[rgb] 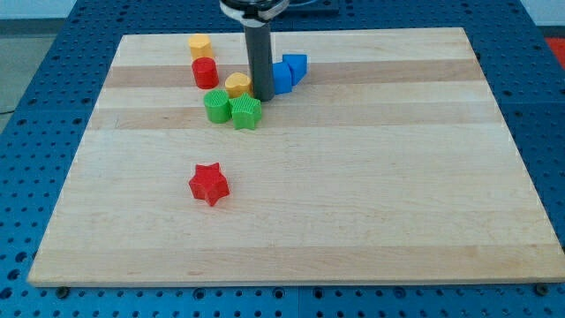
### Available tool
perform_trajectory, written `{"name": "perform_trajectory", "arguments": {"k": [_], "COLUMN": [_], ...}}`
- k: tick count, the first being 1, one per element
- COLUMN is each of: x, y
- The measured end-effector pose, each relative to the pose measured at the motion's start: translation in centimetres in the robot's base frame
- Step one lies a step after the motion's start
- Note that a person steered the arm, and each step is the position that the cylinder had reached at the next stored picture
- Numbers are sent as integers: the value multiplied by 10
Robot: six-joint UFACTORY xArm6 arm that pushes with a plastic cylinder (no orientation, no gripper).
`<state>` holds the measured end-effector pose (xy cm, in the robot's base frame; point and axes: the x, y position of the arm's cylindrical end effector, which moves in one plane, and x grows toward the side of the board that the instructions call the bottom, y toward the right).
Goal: Slide the hexagon above the red circle
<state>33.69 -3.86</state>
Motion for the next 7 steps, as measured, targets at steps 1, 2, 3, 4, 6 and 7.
{"name": "perform_trajectory", "arguments": {"k": [1,2,3,4,6,7], "x": [-28,-50,-48,-62,-140,-145], "y": [21,32,1,-30,-67,-126]}}
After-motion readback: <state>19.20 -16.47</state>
